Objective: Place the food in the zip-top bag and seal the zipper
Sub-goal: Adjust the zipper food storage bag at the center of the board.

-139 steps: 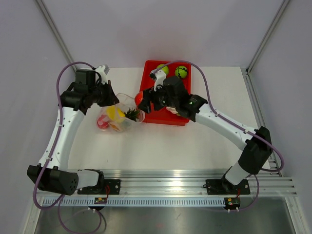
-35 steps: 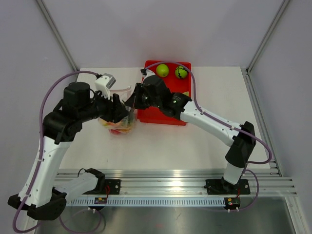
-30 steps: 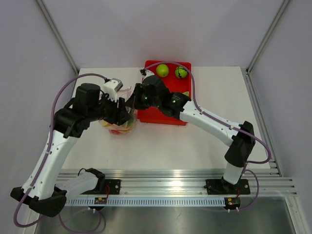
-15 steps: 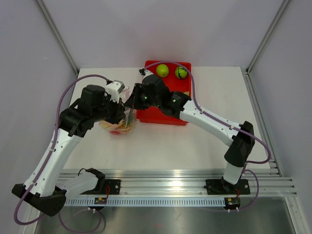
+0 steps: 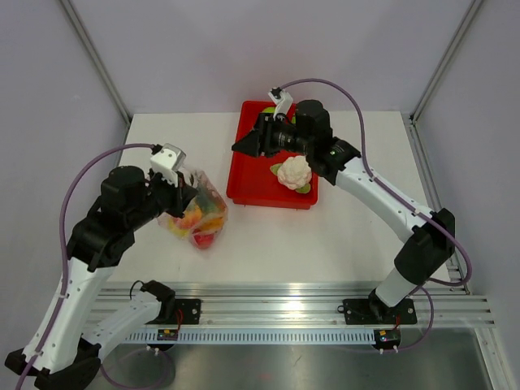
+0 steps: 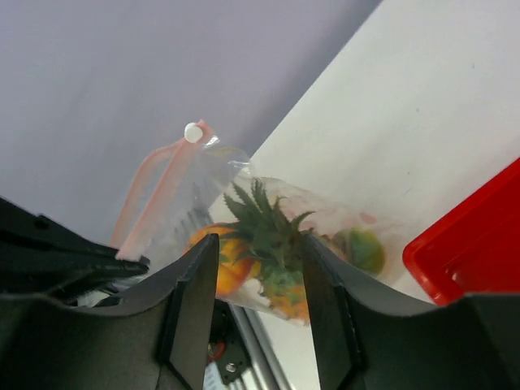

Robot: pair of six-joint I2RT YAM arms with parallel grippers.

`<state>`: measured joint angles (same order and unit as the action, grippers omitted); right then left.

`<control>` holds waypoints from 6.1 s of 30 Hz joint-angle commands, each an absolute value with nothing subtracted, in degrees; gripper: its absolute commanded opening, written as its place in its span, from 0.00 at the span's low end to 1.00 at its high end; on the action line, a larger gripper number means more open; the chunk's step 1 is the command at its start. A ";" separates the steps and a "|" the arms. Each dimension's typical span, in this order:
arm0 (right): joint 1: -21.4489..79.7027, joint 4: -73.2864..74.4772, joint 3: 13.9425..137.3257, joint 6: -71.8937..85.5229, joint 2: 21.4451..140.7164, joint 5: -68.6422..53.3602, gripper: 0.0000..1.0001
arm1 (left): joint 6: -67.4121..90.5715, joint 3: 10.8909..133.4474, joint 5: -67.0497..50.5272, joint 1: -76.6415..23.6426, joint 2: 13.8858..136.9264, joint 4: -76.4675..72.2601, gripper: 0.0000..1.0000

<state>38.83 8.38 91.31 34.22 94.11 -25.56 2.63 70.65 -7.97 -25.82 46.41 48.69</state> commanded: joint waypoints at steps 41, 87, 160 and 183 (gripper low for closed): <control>37.79 -71.10 101.16 64.77 125.07 -81.83 0.71 | -14.06 77.61 -30.67 -25.31 48.25 51.24 0.00; 40.25 -63.21 84.31 52.50 111.81 -67.68 0.00 | -19.50 83.05 -29.17 -25.05 53.26 51.50 0.00; 34.10 -36.38 80.86 34.27 105.47 -65.83 0.45 | -35.95 61.61 -42.28 -19.42 43.68 41.48 0.00; 34.45 -32.61 77.43 31.21 101.52 -63.37 0.00 | -16.00 78.03 -29.96 -19.42 56.03 33.03 0.80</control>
<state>34.13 -33.76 77.54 34.22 105.47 -64.51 -20.78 71.20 -32.42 -19.62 48.31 35.64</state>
